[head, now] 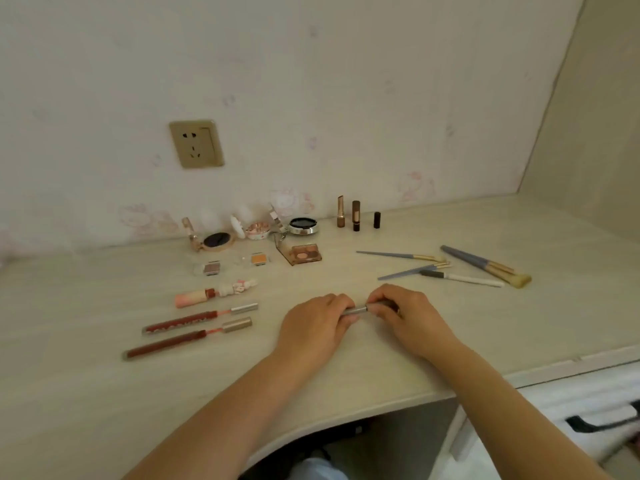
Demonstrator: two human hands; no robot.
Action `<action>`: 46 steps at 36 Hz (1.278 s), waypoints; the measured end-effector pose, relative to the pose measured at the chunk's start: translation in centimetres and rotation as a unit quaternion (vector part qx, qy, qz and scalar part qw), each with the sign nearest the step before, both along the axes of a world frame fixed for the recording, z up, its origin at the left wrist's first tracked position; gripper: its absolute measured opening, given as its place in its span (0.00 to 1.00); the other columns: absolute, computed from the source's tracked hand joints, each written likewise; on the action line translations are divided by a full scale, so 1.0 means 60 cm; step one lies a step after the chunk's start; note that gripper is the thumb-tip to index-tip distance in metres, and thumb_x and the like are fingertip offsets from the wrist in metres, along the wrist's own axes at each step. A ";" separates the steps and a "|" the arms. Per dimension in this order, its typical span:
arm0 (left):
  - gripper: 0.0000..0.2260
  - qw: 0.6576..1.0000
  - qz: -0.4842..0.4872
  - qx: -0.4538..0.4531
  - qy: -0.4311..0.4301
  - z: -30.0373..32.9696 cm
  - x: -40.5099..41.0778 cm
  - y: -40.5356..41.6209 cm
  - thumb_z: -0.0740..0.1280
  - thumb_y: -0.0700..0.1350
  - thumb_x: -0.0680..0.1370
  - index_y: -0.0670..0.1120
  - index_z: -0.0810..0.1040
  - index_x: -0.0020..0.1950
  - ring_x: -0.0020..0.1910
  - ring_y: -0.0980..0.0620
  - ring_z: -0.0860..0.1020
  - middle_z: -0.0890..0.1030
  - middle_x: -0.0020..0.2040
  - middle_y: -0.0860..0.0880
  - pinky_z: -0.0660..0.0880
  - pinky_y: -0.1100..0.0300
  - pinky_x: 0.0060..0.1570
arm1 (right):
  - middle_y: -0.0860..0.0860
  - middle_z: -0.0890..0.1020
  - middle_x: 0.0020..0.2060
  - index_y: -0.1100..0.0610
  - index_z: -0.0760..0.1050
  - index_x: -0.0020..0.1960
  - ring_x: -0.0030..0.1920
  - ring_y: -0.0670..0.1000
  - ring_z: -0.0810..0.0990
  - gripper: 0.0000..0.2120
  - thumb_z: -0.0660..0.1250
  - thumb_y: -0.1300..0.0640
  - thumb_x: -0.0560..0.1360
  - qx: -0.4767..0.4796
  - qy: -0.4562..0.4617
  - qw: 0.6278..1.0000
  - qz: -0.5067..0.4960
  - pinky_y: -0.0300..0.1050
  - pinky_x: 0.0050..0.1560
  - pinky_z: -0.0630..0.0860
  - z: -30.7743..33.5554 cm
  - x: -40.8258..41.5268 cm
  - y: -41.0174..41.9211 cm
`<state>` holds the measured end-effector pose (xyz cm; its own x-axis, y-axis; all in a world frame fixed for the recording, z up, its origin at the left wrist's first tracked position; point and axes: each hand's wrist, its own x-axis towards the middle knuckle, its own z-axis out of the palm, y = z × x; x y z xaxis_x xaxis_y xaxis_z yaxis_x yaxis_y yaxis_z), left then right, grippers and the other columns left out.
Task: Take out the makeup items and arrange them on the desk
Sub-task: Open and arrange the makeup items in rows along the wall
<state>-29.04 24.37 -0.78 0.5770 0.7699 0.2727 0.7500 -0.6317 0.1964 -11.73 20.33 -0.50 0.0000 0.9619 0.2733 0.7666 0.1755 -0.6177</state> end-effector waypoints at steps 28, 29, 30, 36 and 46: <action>0.14 0.991 0.111 -0.079 0.008 0.003 -0.163 -0.003 0.53 0.54 0.82 0.53 0.77 0.52 0.51 0.50 0.76 0.81 0.50 0.53 0.65 0.59 0.41 | 0.44 0.77 0.35 0.55 0.81 0.44 0.43 0.47 0.70 0.11 0.61 0.56 0.79 -0.047 -0.013 0.993 0.105 0.33 0.41 0.63 -0.009 -0.149 0.064; 0.14 0.990 0.110 -0.083 0.004 0.005 -0.164 -0.004 0.53 0.54 0.82 0.53 0.77 0.52 0.51 0.50 0.76 0.81 0.50 0.53 0.64 0.59 0.41 | 0.42 0.76 0.34 0.55 0.81 0.44 0.42 0.47 0.70 0.11 0.61 0.56 0.79 -0.045 -0.010 0.994 0.104 0.32 0.42 0.63 -0.009 -0.149 0.064; 0.14 0.990 0.108 -0.087 0.000 0.007 -0.164 -0.004 0.53 0.54 0.82 0.53 0.77 0.51 0.50 0.50 0.76 0.81 0.49 0.52 0.64 0.59 0.40 | 0.42 0.75 0.32 0.54 0.80 0.43 0.41 0.47 0.69 0.11 0.61 0.56 0.79 -0.045 -0.008 0.994 0.104 0.31 0.42 0.64 -0.008 -0.149 0.063; 0.14 0.988 0.096 -0.118 -0.013 0.010 -0.171 -0.003 0.53 0.53 0.82 0.52 0.77 0.50 0.47 0.49 0.75 0.78 0.42 0.51 0.67 0.57 0.42 | 0.41 0.74 0.31 0.52 0.80 0.42 0.39 0.44 0.68 0.11 0.61 0.55 0.79 -0.032 -0.015 0.993 0.113 0.29 0.42 0.64 -0.003 -0.154 0.059; 0.15 0.996 0.082 -0.029 0.008 -0.004 -0.171 -0.007 0.51 0.56 0.81 0.54 0.76 0.55 0.49 0.50 0.77 0.80 0.50 0.52 0.68 0.57 0.42 | 0.42 0.71 0.30 0.56 0.79 0.41 0.36 0.42 0.68 0.12 0.60 0.56 0.80 -0.024 -0.021 0.994 0.105 0.31 0.41 0.64 0.000 -0.157 0.051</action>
